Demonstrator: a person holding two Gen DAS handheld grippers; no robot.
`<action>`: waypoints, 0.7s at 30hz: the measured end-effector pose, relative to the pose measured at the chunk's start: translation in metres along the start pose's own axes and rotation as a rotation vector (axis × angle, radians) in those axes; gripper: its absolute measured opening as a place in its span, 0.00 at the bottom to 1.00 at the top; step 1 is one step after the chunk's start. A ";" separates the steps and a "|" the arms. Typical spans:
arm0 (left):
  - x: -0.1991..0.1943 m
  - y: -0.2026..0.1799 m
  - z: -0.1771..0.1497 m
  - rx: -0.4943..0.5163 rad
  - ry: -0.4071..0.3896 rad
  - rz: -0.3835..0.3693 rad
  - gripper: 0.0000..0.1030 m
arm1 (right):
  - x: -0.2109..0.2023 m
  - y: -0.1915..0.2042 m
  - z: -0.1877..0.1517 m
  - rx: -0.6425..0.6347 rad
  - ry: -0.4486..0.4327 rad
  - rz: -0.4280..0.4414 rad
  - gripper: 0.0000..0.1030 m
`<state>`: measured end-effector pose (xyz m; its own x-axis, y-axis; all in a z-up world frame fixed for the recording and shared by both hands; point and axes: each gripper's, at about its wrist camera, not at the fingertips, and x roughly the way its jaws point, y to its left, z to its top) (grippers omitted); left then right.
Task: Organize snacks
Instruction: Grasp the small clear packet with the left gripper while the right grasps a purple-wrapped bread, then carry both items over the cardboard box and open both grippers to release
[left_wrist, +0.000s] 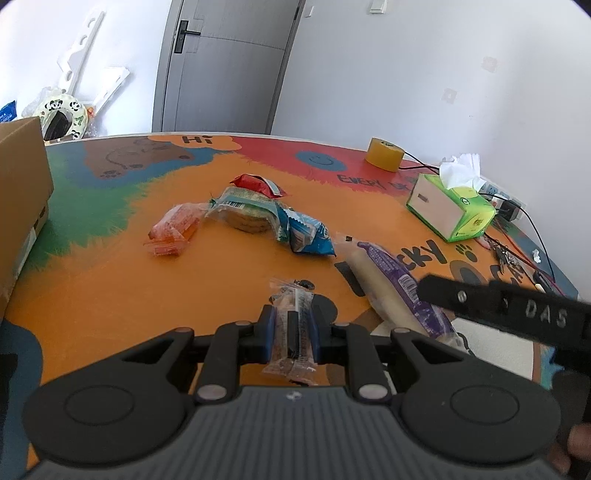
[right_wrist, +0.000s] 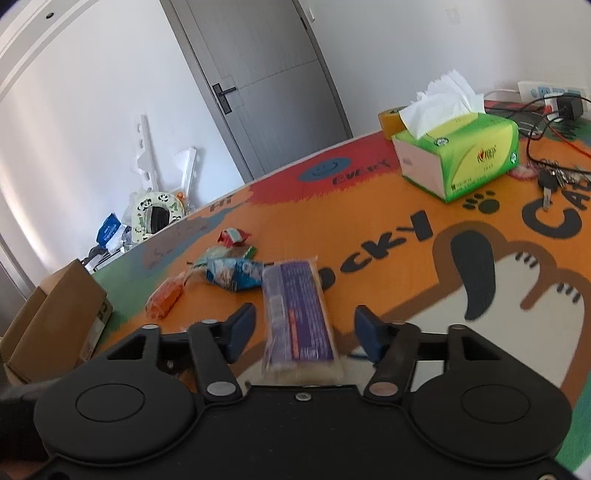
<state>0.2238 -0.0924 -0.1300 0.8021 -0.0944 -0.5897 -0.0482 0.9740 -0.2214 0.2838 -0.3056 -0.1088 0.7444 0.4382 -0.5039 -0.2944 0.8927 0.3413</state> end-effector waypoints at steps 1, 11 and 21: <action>0.001 0.000 0.000 -0.001 0.001 0.000 0.18 | 0.002 0.000 0.001 -0.001 -0.002 0.002 0.64; -0.003 0.003 -0.003 -0.002 -0.006 -0.004 0.18 | 0.021 0.010 -0.007 -0.049 0.054 -0.010 0.36; -0.020 0.009 0.004 -0.013 -0.044 -0.024 0.18 | 0.000 0.008 -0.003 0.006 -0.002 0.029 0.29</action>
<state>0.2097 -0.0807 -0.1168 0.8285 -0.1086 -0.5493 -0.0359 0.9687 -0.2457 0.2798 -0.2979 -0.1089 0.7368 0.4637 -0.4920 -0.3125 0.8789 0.3604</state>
